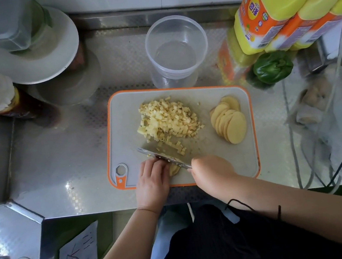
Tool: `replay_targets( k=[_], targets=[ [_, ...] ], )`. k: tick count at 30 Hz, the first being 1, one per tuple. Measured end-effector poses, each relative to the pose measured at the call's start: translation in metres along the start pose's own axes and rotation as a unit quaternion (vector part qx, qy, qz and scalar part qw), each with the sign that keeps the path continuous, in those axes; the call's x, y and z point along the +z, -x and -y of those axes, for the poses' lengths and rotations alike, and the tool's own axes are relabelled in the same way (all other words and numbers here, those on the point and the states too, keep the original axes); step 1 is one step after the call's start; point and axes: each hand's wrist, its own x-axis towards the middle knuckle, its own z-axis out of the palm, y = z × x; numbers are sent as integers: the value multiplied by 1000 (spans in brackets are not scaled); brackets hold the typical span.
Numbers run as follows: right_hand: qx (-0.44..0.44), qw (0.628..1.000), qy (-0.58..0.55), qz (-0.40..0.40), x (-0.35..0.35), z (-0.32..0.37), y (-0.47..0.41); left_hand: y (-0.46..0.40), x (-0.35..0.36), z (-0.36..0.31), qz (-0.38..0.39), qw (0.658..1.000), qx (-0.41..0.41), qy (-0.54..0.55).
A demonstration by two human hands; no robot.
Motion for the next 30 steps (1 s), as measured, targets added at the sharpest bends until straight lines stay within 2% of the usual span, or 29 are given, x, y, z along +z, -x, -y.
replay_targets(
  k=[6,12,14,17,22,30],
  targets=[
    [19,1000,-12,20,8,2,-4,2,1,1,2,1000,-6,1],
    [66,983,-159,67,-9,-10,-16,0,-2,0,12,1000,4,-3],
    [65,980,-176,64,-11,-14,-16,-2,-4,0,24,1000,2,-5],
    [67,984,-161,38,-12,-17,-7,-3,-9,2,35,999,2,-10],
    [14,997,-76,1,-14,-12,9,3,-12,1,32,999,25,-35],
    [4,999,-48,1,-11,0,10,0,-9,8,39,999,12,-36]
  ],
)
